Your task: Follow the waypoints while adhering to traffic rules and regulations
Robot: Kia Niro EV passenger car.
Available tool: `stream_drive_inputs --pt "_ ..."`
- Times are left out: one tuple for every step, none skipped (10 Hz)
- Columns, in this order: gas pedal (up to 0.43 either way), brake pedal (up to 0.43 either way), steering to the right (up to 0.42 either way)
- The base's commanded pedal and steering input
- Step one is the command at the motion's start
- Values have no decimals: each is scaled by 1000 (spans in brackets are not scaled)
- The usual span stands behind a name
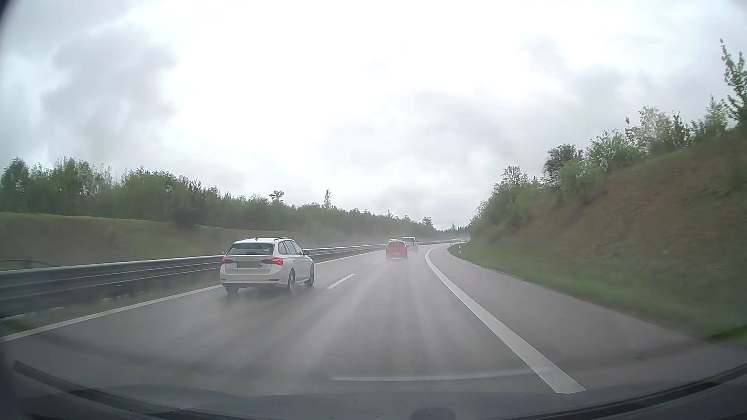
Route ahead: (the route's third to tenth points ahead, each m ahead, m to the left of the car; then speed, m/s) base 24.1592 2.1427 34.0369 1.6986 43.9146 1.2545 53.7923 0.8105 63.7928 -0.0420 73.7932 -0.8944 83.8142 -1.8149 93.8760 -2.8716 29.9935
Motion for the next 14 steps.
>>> stream_drive_inputs --pt "280 0 9" --pt "280 0 9" --pt "280 0 9" --pt "280 0 9" --pt "280 0 9" --pt "280 0 9" --pt "280 0 9" --pt "280 0 9" --pt "280 0 9" --pt "280 0 9" --pt "280 0 9" --pt "287 0 9" --pt "319 0 9" --pt "319 0 9"
